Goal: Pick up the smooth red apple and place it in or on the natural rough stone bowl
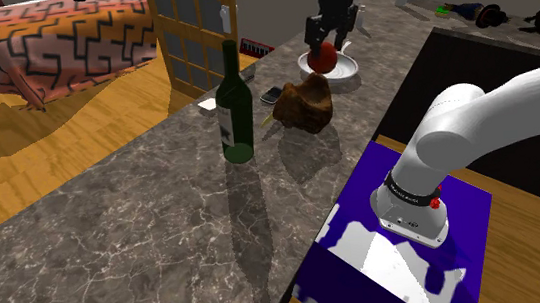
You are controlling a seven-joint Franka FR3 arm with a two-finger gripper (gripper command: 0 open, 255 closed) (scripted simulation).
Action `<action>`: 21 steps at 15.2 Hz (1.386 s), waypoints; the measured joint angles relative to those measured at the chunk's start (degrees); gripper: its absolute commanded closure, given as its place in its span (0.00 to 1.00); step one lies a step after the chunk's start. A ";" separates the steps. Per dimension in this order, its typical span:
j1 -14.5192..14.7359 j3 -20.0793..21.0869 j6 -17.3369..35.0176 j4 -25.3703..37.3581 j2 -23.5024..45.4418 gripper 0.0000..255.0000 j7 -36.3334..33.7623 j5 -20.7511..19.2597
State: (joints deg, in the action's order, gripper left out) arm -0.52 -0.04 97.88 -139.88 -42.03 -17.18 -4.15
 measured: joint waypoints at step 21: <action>-0.01 -0.11 7.82 -8.07 -0.25 0.00 -0.51 -0.19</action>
State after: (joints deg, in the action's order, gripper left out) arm -0.53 -0.15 105.70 -147.94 -42.28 -17.69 -4.34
